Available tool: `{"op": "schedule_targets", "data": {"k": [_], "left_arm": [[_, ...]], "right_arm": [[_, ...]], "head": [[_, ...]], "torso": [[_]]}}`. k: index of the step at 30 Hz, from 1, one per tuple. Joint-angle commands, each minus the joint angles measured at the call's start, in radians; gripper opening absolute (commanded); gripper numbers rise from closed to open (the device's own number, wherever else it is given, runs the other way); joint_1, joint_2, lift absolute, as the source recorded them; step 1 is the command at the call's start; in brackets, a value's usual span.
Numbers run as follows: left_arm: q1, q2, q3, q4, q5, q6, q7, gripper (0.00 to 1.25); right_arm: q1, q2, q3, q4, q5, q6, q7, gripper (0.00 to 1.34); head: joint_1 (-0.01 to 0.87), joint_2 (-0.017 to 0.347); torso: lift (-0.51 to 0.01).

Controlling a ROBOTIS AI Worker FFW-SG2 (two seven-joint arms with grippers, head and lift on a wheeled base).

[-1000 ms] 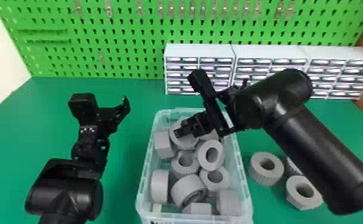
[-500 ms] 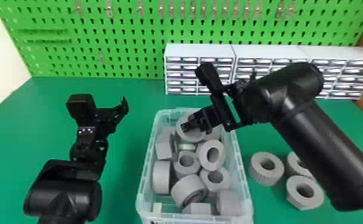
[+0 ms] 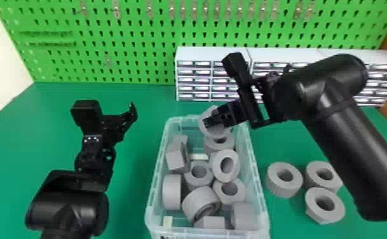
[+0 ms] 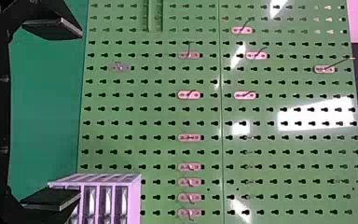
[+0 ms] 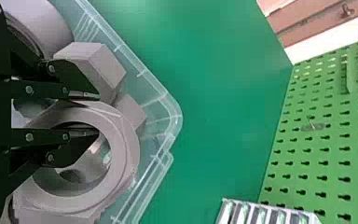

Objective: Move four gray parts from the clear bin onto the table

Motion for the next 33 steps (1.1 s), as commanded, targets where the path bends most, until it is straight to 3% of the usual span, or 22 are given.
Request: {"op": "schedule_targets", "data": {"k": [1, 17, 33], "left_arm": [[0.0, 0.0, -0.003, 0.0, 0.0, 0.0, 0.0, 1.16], [-0.009, 0.0, -0.015, 0.0, 0.0, 0.002, 0.0, 1.16], [-0.014, -0.003, -0.031, 0.009, 0.009, 0.002, 0.003, 1.16]], "right_arm": [[0.004, -0.004, -0.033, -0.009, 0.029, 0.019, 0.0, 0.37], [0.039, -0.023, -0.199, -0.009, 0.166, 0.032, 0.002, 0.37], [0.079, -0.043, -0.282, 0.023, 0.253, 0.03, 0.009, 0.37]], "head": [[0.693, 0.072], [0.693, 0.072], [0.693, 0.072]], "torso": [[-0.052], [-0.052], [-0.052]]}}
